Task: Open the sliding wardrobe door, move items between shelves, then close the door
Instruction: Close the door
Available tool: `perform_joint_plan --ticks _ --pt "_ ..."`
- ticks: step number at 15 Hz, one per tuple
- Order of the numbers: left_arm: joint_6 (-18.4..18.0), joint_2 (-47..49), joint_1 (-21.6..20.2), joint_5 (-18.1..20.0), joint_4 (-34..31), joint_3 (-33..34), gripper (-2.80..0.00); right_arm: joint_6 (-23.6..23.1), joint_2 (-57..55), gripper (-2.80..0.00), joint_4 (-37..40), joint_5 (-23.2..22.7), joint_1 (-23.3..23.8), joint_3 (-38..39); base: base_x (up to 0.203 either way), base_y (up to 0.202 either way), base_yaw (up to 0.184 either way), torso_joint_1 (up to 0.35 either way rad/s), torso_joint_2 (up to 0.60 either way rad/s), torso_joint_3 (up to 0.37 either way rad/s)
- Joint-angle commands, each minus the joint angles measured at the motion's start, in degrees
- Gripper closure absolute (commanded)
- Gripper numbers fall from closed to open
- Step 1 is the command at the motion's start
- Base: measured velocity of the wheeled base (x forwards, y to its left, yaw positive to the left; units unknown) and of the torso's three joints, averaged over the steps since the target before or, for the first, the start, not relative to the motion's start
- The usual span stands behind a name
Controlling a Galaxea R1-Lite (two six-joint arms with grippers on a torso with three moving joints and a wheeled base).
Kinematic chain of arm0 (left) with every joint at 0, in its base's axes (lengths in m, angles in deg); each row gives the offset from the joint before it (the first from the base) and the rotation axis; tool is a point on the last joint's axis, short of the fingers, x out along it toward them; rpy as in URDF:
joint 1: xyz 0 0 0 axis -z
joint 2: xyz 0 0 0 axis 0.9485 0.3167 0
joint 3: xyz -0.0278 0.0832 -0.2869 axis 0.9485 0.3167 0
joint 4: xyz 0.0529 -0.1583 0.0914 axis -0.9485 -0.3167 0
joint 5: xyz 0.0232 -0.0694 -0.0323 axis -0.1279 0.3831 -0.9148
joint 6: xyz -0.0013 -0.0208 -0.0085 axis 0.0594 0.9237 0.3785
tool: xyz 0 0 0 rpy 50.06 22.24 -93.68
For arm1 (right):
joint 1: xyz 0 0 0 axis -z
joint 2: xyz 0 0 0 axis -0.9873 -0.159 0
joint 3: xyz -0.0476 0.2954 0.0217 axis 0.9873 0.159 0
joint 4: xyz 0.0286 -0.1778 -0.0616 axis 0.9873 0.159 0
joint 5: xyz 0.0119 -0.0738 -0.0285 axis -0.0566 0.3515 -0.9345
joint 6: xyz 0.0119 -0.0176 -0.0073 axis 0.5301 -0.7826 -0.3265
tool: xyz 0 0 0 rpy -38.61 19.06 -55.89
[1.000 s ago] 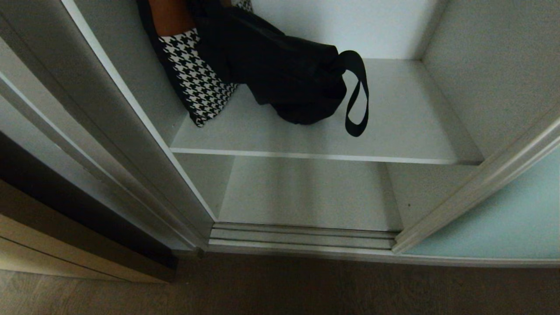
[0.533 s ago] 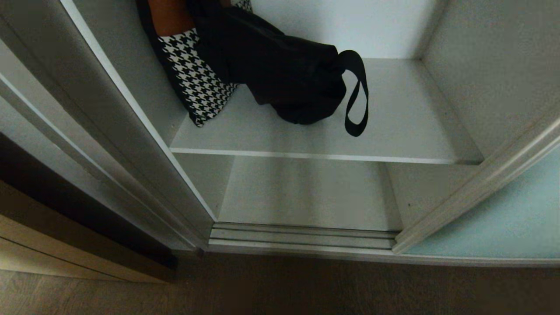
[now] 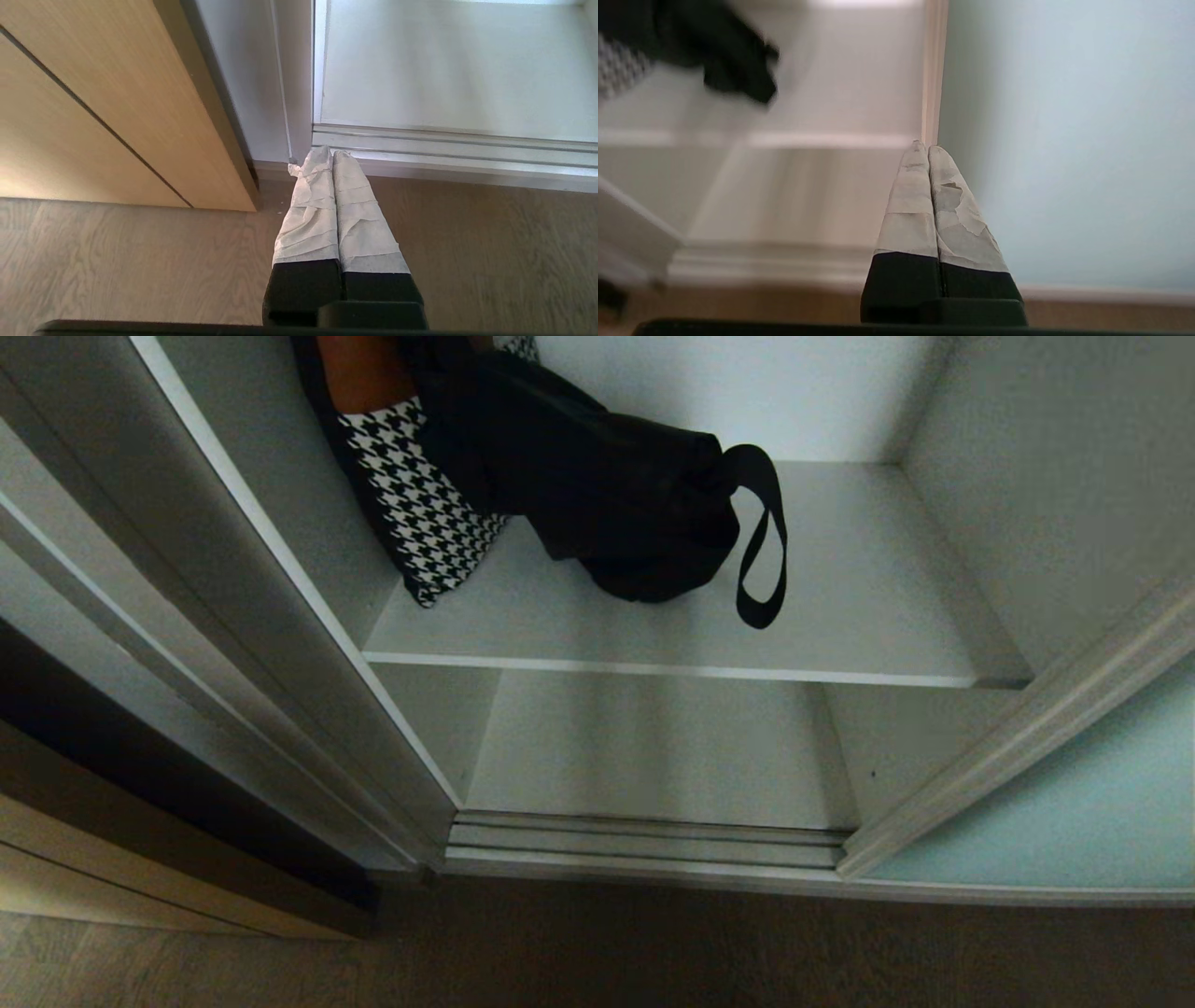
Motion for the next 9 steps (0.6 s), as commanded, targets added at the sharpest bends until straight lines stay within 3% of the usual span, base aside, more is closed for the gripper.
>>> perform_joint_plan --ticks 1,5,9 --pt "0.02 0.09 0.00 -0.01 0.02 -0.01 0.00 0.51 -10.34 0.00 1.06 1.92 0.05 -8.73 0.000 0.000 0.000 0.000 0.00 0.000" --pt "-0.03 0.09 0.00 -0.01 0.02 -0.01 0.00 2.56 -17.80 0.00 1.43 4.42 0.02 -14.65 0.000 0.000 0.000 0.000 0.00 0.000" --pt "-0.01 0.01 0.00 -0.01 0.02 0.02 0.00 11.41 -26.24 0.00 1.21 6.16 1.14 -20.47 0.000 0.000 0.000 0.000 0.00 0.000"
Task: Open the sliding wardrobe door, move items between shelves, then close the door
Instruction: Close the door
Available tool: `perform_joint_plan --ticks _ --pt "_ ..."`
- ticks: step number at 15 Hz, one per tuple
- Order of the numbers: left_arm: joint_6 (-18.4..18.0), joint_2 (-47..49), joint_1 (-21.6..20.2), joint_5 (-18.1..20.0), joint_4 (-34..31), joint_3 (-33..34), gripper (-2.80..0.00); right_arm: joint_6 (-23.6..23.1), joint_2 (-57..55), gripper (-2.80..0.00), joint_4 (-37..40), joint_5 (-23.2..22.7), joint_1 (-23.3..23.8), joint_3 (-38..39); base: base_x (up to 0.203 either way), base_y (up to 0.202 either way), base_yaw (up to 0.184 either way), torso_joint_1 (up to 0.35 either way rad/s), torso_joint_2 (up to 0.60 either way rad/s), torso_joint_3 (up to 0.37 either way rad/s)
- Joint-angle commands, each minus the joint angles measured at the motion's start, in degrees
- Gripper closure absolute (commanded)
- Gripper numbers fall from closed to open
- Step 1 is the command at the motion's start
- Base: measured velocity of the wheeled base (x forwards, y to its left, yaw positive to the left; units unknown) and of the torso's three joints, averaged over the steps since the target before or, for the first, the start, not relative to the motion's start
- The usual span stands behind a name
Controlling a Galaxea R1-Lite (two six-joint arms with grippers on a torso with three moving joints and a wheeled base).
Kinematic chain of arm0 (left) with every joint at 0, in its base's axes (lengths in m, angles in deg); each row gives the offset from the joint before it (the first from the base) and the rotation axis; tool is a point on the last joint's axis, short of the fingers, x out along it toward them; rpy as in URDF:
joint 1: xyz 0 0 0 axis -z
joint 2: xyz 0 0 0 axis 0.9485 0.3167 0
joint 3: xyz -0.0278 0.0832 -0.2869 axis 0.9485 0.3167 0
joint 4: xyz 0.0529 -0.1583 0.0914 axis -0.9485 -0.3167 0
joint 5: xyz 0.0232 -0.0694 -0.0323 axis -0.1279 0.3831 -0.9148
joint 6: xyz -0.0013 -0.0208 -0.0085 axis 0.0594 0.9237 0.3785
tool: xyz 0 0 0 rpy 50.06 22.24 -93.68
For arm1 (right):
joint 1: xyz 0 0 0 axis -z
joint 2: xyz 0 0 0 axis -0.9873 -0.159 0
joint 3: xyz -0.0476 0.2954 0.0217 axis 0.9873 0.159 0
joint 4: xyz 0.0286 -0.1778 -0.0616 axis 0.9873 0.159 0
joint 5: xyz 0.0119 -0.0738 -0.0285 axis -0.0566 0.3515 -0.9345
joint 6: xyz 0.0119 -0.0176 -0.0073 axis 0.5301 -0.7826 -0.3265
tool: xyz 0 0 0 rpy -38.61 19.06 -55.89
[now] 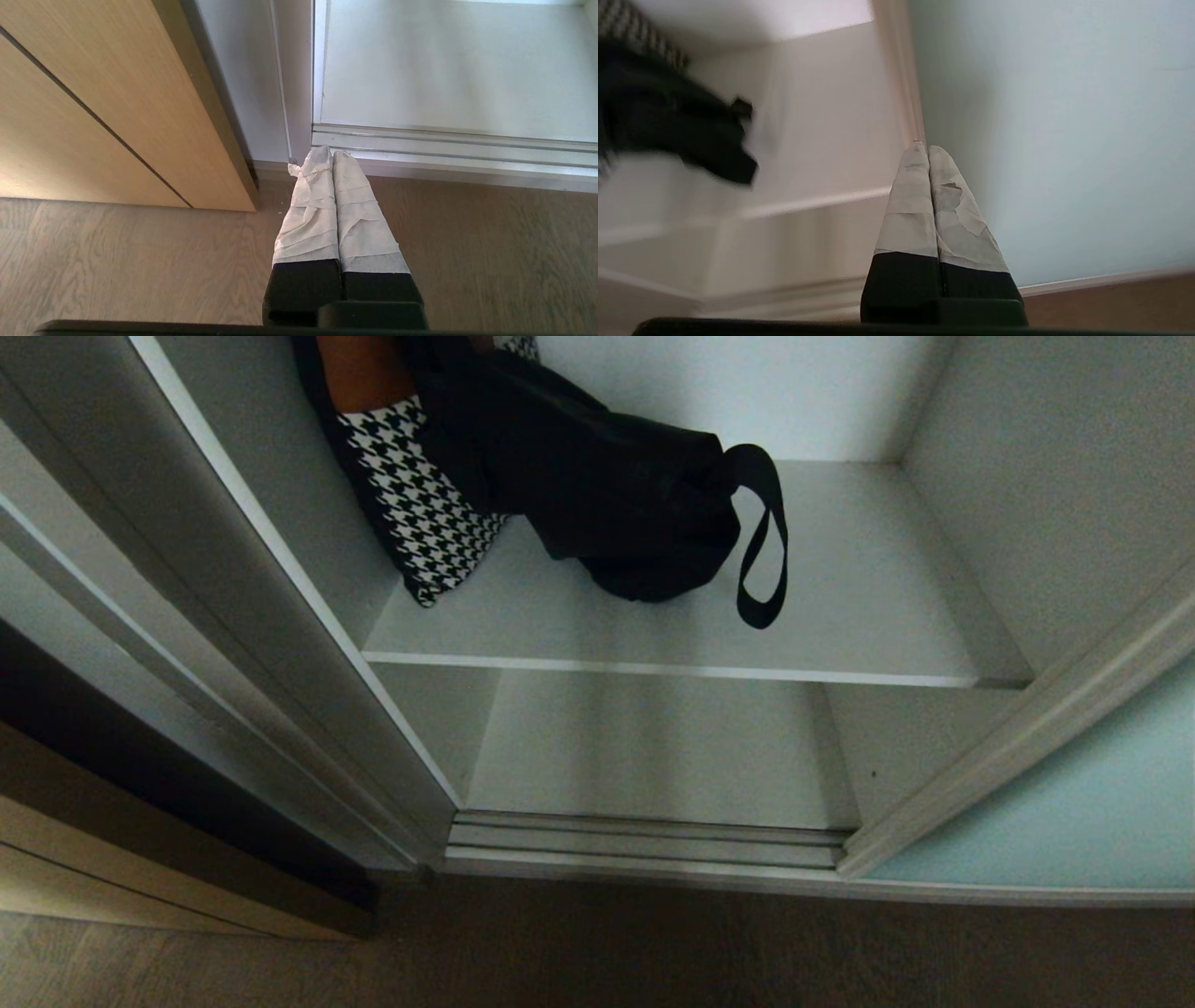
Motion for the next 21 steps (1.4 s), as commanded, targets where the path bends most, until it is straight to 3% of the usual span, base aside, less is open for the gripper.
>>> perform_joint_plan --ticks 1,5,9,12,14,21 --pt "0.01 0.09 0.00 -0.02 0.02 -0.01 0.00 3.26 -6.29 0.00 -0.13 -0.02 2.23 -2.90 0.000 0.000 0.000 0.000 0.00 0.000" --pt "0.01 0.09 0.00 -0.02 0.02 -0.01 0.00 4.61 -11.08 0.00 -1.74 -1.66 7.23 -5.61 0.000 0.000 0.000 0.000 0.00 0.000" --pt "-0.08 0.09 0.00 -0.02 0.02 -0.01 0.00 5.36 -15.71 0.00 -5.97 -7.00 17.84 -6.22 0.000 0.000 0.000 0.000 0.00 0.000" --pt "0.01 0.09 0.00 -0.02 0.02 0.04 0.00 8.20 -18.78 0.00 -7.38 -18.38 29.45 -8.60 0.000 0.000 0.000 0.000 0.00 0.000" --pt "0.01 0.09 0.00 -0.02 0.02 0.01 0.00 11.99 -18.32 0.00 -7.27 -24.64 30.91 -9.25 0.000 0.000 0.000 0.000 0.00 0.000" --pt "0.01 0.09 0.00 -0.02 0.02 -0.01 0.00 15.21 -12.15 0.00 -4.13 -33.82 30.85 -8.00 0.000 0.000 0.000 0.000 0.00 0.000"
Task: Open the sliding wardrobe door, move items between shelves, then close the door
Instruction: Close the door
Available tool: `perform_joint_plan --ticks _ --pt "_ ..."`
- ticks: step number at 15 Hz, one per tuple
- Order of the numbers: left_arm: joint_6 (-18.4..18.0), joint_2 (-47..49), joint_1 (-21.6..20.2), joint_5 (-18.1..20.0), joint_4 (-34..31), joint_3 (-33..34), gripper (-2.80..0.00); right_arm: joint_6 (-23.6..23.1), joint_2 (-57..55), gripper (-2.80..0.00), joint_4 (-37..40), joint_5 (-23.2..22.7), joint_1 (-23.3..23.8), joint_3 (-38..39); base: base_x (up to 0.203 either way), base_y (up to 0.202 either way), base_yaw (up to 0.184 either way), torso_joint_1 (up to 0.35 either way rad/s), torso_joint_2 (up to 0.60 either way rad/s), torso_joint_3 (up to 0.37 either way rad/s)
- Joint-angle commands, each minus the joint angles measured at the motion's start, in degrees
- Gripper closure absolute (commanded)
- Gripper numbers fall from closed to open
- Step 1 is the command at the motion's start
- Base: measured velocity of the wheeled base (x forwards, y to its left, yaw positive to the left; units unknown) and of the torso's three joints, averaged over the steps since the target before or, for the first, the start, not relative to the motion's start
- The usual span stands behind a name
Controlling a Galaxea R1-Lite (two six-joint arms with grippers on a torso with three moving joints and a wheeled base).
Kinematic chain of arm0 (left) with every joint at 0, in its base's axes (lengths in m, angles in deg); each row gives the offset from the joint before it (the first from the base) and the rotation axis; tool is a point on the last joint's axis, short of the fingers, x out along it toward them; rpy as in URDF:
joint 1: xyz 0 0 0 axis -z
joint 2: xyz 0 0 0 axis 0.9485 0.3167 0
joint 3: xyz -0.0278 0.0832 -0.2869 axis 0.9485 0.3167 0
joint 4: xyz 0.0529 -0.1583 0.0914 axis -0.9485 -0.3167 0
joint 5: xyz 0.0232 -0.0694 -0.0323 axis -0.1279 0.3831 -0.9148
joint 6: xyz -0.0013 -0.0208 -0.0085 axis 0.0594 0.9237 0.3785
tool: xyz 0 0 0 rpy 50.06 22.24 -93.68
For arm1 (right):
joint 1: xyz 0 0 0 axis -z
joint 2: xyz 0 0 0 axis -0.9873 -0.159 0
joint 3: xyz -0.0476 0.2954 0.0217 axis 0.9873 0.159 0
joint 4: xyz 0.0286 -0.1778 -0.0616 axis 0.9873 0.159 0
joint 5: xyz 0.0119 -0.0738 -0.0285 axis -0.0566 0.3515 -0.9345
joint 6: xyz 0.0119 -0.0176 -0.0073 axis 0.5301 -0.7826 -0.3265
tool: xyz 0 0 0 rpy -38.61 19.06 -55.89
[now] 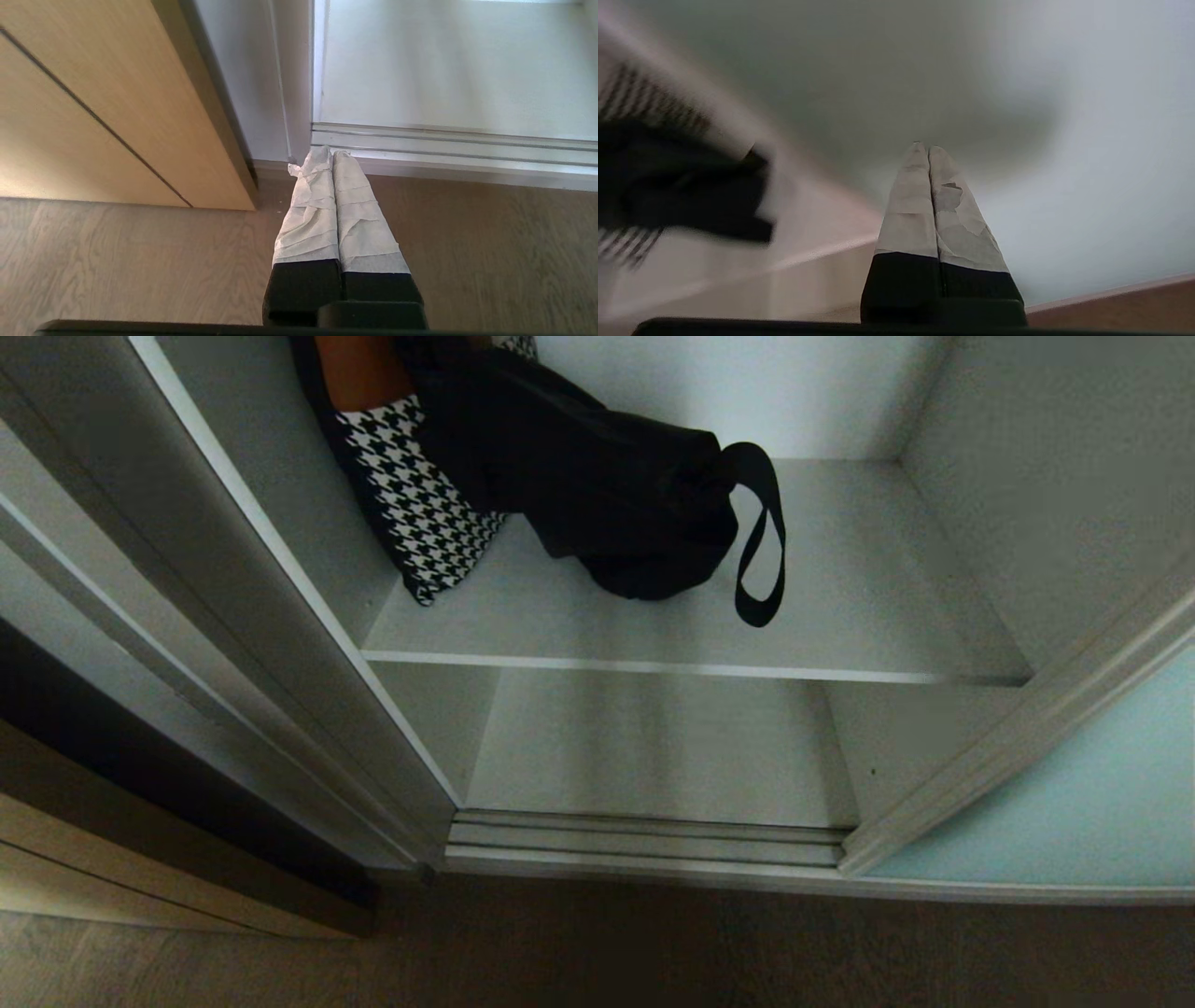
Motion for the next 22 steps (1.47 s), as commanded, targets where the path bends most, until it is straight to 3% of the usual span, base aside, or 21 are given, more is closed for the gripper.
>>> perform_joint_plan --ticks 1,2,6,10,17,22 --pt "0.01 0.09 0.00 -0.01 0.02 -0.01 0.00 0.23 5.05 0.00 4.10 -2.05 -0.11 0.57 0.000 0.000 0.000 0.000 0.00 0.000" --pt "-0.01 0.08 0.00 -0.01 0.02 -0.01 0.00 0.30 6.12 0.00 6.24 -4.45 -0.18 0.62 0.000 0.000 0.000 0.000 0.00 0.000" --pt "0.01 0.09 0.00 -0.01 0.02 -0.01 0.00 0.60 4.77 0.00 6.28 -5.37 -0.19 0.28 0.000 0.000 0.000 0.000 0.00 0.000" --pt "0.00 0.09 0.00 -0.01 0.02 -0.01 0.00 4.19 4.21 0.00 5.84 -8.71 -0.28 0.00 0.000 0.000 0.000 0.000 0.00 0.000" --pt "-0.05 0.09 0.00 -0.01 0.02 0.04 0.00 4.19 1.13 0.00 2.68 -8.78 -0.53 0.99 0.000 0.000 0.000 0.000 0.00 0.000" --pt "-0.08 0.09 0.00 -0.01 0.02 -0.01 0.00 3.94 0.55 0.00 2.58 -9.59 -5.44 0.62 0.000 0.000 0.000 0.000 0.00 0.000"
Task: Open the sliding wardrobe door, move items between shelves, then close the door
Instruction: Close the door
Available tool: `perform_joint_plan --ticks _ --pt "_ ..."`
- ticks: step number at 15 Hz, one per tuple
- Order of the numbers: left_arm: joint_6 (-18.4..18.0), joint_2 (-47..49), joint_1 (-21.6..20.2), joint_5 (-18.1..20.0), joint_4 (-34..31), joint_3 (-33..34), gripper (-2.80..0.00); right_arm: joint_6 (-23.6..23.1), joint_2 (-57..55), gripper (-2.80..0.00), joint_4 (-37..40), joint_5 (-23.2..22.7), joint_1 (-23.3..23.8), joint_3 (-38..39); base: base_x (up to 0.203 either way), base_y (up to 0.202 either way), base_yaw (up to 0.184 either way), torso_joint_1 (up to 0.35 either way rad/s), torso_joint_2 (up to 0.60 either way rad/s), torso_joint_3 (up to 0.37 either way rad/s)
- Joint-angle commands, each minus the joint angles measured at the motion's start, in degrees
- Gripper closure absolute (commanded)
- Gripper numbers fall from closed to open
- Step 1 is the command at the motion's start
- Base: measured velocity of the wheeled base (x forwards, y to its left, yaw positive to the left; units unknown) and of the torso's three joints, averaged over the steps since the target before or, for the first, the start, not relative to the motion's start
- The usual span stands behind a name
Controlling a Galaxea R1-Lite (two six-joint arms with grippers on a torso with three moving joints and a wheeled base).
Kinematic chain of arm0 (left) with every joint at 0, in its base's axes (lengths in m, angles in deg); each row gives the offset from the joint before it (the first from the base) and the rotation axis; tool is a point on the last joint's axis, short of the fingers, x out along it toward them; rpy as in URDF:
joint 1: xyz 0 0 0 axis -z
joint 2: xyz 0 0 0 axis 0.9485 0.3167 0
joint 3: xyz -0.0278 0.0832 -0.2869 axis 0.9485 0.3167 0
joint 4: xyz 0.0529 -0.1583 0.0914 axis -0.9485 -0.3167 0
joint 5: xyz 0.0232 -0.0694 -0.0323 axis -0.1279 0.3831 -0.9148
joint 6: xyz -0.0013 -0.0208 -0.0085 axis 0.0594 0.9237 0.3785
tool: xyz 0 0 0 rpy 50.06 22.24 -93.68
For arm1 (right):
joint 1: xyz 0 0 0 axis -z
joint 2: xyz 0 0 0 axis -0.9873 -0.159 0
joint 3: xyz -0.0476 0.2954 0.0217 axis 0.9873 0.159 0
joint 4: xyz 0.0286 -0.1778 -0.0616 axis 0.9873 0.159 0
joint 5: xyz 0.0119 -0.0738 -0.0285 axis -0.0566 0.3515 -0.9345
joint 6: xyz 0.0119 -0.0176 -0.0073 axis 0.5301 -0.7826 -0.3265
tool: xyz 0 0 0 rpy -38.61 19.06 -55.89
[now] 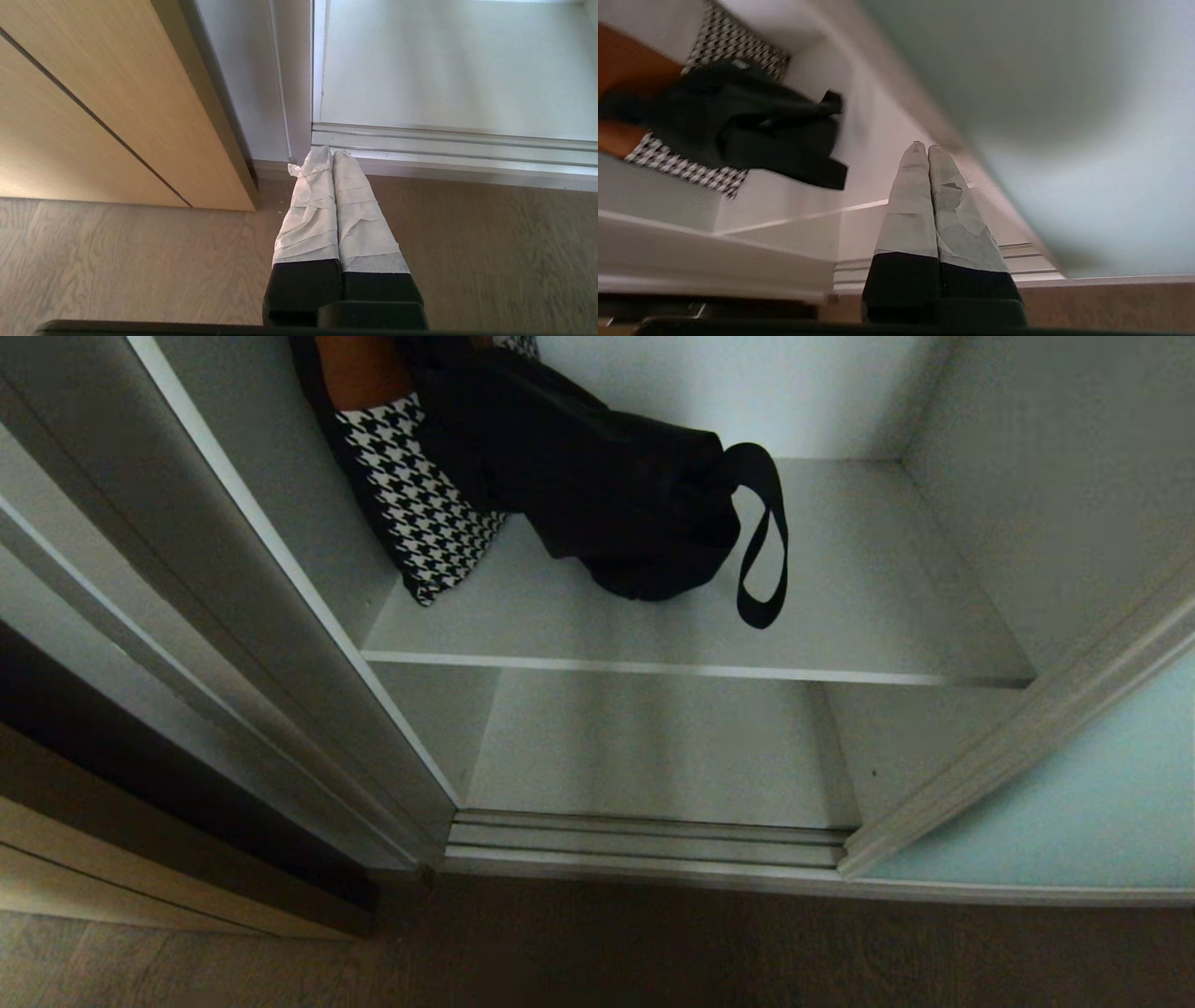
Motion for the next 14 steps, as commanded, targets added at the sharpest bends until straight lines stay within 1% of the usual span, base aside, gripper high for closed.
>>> perform_joint_plan --ticks 1,4,8,11,14 --pt "-0.01 0.09 0.00 -0.01 0.03 -0.01 0.00 0.04 -0.62 0.00 -0.05 -0.21 -2.14 -0.04 0.000 0.000 0.000 0.000 0.00 0.000" --pt "-0.03 0.09 0.00 -0.01 0.03 0.04 0.00 0.15 -1.03 0.00 -1.21 -0.06 -2.49 0.02 0.000 0.000 0.000 0.000 0.00 0.000" --pt "0.02 0.09 0.00 -0.01 0.03 -0.01 0.00 0.43 2.99 0.00 -1.57 0.13 -2.33 0.17 0.000 0.000 0.000 0.000 0.00 0.000" --pt "-0.03 0.09 0.00 -0.01 0.03 0.03 0.00 0.31 3.84 0.00 -1.50 1.83 -0.70 0.17 0.000 0.000 0.000 0.000 0.00 0.000" --pt "0.02 0.09 0.00 -0.01 0.03 0.00 0.00 0.38 5.14 0.00 -1.31 2.10 0.29 0.34 0.000 0.000 0.000 0.000 0.00 0.000"
